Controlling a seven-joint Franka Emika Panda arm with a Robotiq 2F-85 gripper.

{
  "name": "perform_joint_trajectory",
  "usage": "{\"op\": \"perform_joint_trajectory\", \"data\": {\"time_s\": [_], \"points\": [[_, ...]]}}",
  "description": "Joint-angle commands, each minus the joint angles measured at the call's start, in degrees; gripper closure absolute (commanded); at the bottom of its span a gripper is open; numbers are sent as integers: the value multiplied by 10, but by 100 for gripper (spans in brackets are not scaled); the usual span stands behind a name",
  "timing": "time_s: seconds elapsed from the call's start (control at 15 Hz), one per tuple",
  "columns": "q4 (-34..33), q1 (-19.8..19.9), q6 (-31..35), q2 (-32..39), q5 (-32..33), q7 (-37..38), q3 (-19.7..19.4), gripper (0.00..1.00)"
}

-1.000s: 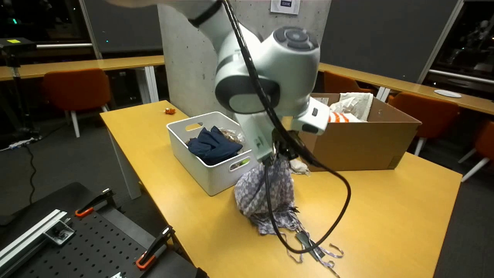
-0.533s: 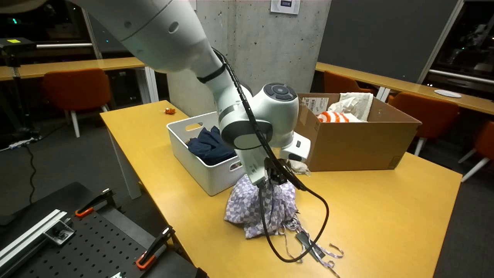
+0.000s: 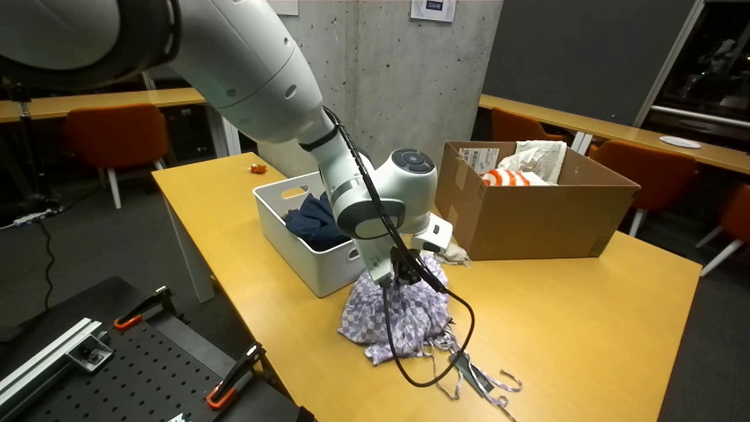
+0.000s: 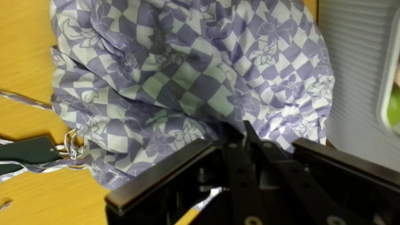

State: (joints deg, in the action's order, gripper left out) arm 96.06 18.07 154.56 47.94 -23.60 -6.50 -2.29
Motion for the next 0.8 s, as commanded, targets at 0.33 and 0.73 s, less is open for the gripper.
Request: {"op": "perform_joint_trajectory", "data": {"time_s": [0.33,0.73], "points": [[62,-7,-25,-81,51,62,-33,23],[171,-9,-48,-209,67,61,-43,0]]}}
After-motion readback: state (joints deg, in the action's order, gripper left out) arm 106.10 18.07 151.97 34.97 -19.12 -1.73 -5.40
